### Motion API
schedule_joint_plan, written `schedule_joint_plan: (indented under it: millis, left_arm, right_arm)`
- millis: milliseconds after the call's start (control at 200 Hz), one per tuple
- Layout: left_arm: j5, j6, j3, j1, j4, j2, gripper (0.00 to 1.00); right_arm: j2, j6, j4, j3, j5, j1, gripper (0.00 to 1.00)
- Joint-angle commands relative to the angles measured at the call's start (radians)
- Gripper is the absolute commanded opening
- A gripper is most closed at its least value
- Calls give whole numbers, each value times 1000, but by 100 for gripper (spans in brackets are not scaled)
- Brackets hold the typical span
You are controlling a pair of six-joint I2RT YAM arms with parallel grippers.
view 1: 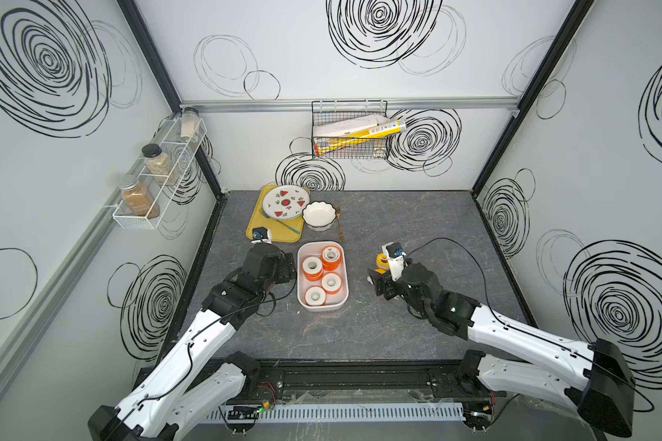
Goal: Put the sealing tape into the storage box
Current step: Pick up the sealing tape at the center of the board.
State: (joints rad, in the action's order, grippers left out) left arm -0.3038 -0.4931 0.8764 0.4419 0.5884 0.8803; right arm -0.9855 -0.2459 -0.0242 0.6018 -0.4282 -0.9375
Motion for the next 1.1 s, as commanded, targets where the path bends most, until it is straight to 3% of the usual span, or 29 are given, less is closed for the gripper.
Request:
schedule_joint_plan:
  millis: [0,385,581,736,1096]
  left_arm:
    - [17,12,-8,-5,-19,-5,86]
    - [50,22,-10,0,-29,0,86]
    - [83,36,-10,8,-35,9,86]
    - [175,55,5,52,-54,39,86]
    - [175,-14,136,179,-72,285,82]
  right_arm:
    - [74,-51,-75,-88,-148,15,81]
    - [272,-176,-189,-384,-333,119,88]
    - [348,-226,-140,-405,-364,131,89]
    - [374,-237,-127,-414,-371,132,89]
    - [342,-283,-97,-396,-392,132,89]
